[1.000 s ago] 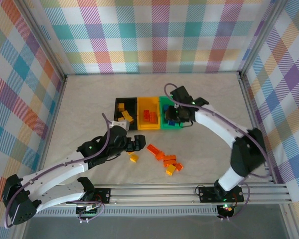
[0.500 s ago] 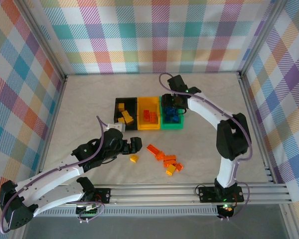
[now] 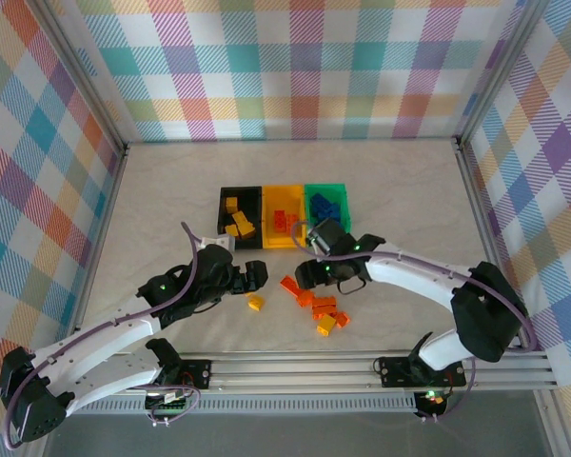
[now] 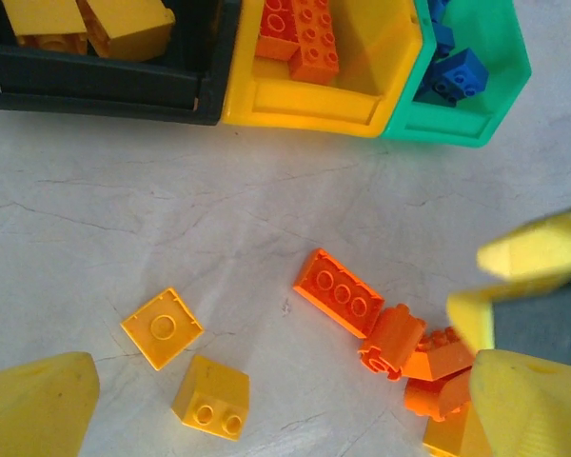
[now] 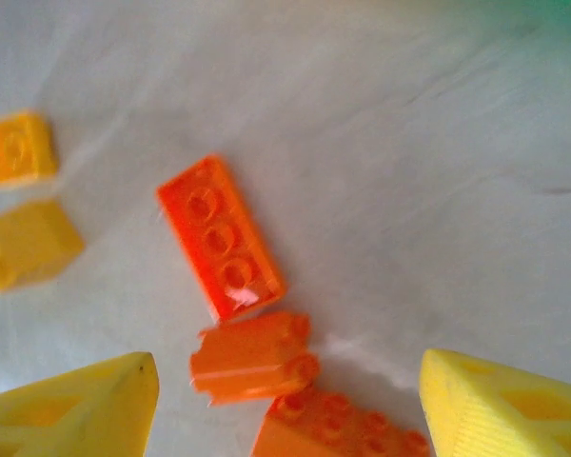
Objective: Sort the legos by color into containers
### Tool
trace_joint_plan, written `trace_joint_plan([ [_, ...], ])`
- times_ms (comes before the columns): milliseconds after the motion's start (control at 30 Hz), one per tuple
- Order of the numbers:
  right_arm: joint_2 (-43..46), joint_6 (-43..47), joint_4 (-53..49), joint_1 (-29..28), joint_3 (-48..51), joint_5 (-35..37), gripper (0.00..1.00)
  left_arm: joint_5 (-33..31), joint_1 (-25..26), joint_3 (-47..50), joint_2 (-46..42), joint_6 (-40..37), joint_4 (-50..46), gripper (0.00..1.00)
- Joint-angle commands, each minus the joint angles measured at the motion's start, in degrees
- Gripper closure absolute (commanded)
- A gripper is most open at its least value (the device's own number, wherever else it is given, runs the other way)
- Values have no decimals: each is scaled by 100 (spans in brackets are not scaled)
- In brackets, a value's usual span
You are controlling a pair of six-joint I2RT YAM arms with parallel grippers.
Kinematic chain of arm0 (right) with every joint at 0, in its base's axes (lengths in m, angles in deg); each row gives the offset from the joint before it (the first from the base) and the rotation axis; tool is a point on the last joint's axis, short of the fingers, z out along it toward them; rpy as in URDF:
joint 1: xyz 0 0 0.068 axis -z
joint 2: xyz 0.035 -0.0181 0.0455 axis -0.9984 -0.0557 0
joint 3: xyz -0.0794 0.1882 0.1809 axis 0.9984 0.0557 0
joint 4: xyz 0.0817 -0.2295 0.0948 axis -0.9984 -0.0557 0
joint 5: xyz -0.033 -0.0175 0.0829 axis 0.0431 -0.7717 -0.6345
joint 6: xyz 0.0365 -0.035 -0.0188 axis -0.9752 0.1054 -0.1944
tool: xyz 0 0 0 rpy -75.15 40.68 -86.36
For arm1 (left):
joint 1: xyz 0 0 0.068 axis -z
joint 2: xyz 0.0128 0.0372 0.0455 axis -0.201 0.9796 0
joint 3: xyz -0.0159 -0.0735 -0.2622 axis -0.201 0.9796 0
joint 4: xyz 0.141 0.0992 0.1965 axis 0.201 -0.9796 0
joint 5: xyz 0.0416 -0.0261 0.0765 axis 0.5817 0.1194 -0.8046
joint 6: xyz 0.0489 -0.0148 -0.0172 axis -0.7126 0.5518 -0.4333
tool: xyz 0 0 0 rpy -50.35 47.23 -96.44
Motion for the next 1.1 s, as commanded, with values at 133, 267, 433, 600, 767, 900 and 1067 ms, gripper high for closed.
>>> trace_joint_plan([
  [133,-498,573,288,-429,-85,-159,20,59,-118,119,-146,51,-108,0],
  [267,-781,586,158,-546,-160,146,20,64,-146,133,-172,59,-136,0],
  [433,-1063,554,93,-777,-239,422,20,71,-185,201,-159,82,-93,0],
  [600,-1194,525,6,-901,-324,613,28,106,-232,238,-154,94,-48,0],
  [767,-1103,507,34,-912,-270,608,42,140,-252,230,-177,89,-47,0],
  [900,-803,481,150,-910,-163,553,52,174,-253,198,-172,41,-47,0],
  [1067,-396,557,-29,-884,-487,815,57,151,-263,168,-224,8,-113,0],
])
